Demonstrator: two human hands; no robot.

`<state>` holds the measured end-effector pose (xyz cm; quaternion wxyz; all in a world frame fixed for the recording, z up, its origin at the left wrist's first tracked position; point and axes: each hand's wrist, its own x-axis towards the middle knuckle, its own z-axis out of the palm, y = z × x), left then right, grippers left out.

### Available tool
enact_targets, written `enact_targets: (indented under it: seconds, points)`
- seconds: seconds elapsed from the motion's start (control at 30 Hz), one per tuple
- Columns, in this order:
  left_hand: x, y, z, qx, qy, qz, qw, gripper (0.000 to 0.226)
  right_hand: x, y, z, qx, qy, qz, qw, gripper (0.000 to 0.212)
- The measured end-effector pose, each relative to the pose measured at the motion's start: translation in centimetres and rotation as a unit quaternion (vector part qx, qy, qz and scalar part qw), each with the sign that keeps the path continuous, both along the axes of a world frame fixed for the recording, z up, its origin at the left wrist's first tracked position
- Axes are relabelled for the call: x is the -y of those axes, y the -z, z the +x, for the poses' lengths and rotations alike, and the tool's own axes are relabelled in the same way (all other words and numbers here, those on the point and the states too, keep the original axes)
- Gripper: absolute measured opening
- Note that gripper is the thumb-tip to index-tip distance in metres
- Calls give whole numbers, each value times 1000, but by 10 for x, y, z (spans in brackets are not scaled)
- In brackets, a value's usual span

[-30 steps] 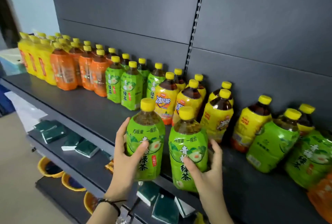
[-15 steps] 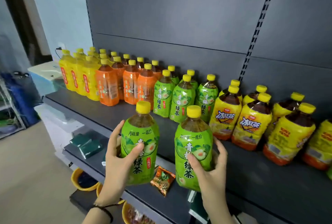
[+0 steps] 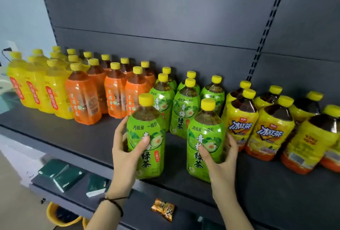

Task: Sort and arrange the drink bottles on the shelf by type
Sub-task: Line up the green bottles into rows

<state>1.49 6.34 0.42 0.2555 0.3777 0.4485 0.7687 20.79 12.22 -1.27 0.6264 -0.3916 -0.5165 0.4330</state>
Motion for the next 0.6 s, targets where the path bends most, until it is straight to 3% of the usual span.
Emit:
enact_targets:
  seconds: [0.37,0.6]
  points:
    - [-94,14,-23,-32,88,-4,996,76,-66,9,-11,20,83,-3,996,78]
    - [-112,17,-37,-87,95,-1,992,64,-78,14,-31,48,121,0,991,84]
